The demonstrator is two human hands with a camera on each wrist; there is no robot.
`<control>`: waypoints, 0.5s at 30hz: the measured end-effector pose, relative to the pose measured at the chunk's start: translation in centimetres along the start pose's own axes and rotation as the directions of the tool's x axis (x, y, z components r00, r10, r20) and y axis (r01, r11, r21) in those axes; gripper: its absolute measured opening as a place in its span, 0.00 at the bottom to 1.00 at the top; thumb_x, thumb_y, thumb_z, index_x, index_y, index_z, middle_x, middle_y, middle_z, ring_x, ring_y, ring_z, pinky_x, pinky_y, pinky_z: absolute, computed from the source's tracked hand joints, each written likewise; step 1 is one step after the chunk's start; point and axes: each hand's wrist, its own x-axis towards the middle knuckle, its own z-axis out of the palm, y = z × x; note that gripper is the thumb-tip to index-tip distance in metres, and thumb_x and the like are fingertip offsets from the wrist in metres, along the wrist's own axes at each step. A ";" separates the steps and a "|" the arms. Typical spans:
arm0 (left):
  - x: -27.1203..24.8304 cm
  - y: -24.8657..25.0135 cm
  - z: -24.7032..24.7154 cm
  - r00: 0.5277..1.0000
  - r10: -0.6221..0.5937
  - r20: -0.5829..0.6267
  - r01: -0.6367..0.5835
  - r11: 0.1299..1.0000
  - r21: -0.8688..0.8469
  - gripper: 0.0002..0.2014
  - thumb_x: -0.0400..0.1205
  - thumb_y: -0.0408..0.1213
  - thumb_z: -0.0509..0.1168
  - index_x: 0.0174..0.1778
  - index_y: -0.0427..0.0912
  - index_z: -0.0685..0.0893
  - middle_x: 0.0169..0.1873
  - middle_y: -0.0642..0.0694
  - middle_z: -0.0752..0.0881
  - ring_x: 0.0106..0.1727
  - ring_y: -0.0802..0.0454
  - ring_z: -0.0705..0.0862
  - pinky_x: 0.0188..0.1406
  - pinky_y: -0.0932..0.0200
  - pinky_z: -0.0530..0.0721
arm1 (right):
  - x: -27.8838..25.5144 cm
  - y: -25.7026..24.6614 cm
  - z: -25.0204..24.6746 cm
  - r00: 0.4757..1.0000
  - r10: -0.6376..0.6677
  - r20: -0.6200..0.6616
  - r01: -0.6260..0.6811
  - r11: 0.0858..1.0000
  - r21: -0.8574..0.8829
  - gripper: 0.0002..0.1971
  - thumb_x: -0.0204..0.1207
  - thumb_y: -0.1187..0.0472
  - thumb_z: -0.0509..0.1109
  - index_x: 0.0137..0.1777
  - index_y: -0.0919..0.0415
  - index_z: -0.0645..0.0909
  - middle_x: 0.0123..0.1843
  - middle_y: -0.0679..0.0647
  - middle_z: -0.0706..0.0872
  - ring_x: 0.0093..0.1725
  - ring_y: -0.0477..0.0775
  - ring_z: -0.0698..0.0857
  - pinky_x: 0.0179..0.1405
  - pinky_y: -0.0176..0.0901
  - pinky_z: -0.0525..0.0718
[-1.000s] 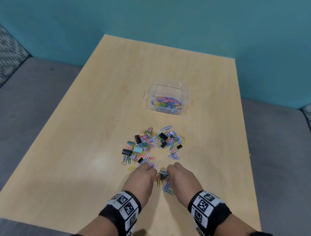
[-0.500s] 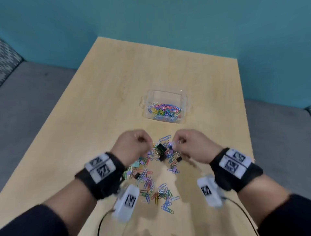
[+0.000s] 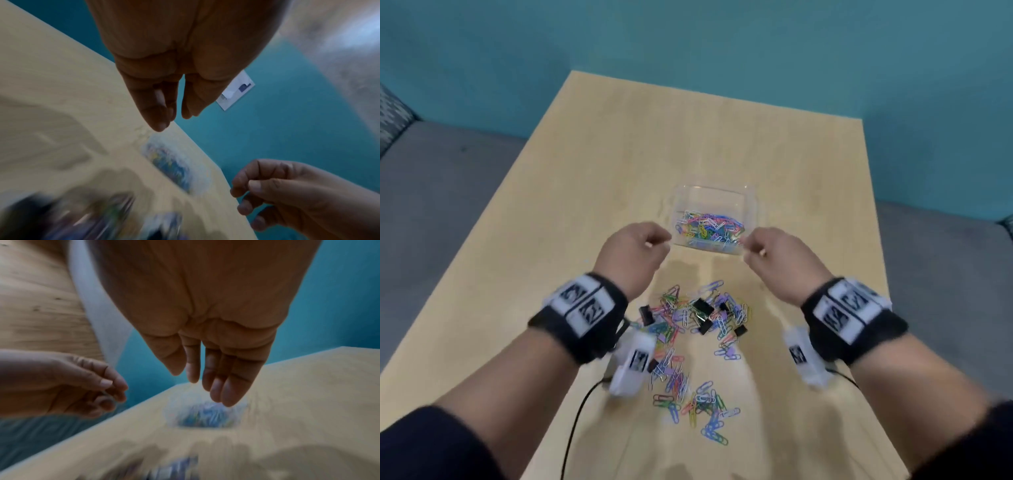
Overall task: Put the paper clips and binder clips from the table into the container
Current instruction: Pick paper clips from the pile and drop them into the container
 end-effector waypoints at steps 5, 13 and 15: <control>-14.0 -5.1 2.0 0.856 0.229 0.464 -0.416 0.838 0.354 0.11 0.74 0.35 0.58 0.42 0.51 0.85 0.40 0.54 0.82 0.42 0.53 0.82 0.42 0.57 0.82 | -13.6 1.6 5.9 0.866 -0.211 0.453 0.337 0.916 -0.216 0.05 0.73 0.59 0.57 0.43 0.51 0.75 0.47 0.52 0.77 0.47 0.58 0.78 0.43 0.54 0.81; -21.1 -8.6 8.4 0.779 0.257 0.572 -0.593 0.600 0.538 0.08 0.62 0.43 0.61 0.35 0.49 0.79 0.42 0.49 0.80 0.43 0.46 0.75 0.31 0.55 0.83 | -19.0 -0.5 11.4 0.796 -0.405 0.451 0.560 0.776 -0.292 0.08 0.62 0.52 0.58 0.40 0.50 0.74 0.44 0.50 0.78 0.43 0.55 0.76 0.32 0.43 0.78; -20.7 -8.4 8.9 0.844 0.259 0.470 -0.510 0.659 0.553 0.07 0.65 0.38 0.63 0.37 0.48 0.80 0.43 0.48 0.79 0.44 0.46 0.74 0.33 0.52 0.83 | -18.2 -1.5 12.1 0.816 -0.422 0.397 0.547 0.784 -0.292 0.09 0.63 0.57 0.58 0.43 0.51 0.74 0.46 0.50 0.78 0.44 0.55 0.76 0.34 0.44 0.78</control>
